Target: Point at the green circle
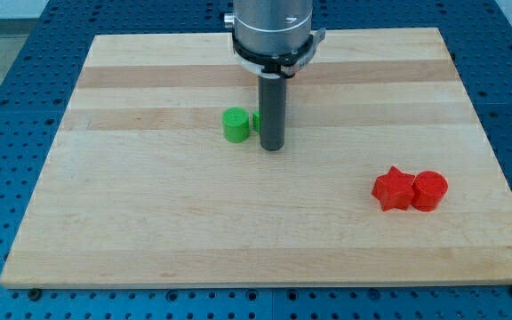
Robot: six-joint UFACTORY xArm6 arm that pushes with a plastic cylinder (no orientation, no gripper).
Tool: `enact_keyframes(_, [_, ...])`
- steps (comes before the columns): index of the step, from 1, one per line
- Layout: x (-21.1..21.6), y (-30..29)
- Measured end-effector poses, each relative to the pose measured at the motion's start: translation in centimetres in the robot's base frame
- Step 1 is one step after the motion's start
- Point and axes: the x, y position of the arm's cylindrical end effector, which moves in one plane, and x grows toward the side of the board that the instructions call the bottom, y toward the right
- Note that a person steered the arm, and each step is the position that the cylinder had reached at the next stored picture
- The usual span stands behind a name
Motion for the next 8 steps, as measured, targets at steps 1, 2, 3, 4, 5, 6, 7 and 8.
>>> enact_keyframes(1, [-0.6, 0.0])
enact_keyframes(2, [-0.2, 0.0])
enact_keyframes(3, [2.6, -1.0])
enact_keyframes(4, [5.9, -3.6])
enact_keyframes(5, [6.5, -5.6])
enact_keyframes(6, [6.1, -6.2])
enact_keyframes(7, [3.6, -8.4])
enact_keyframes(8, [0.8, -11.1])
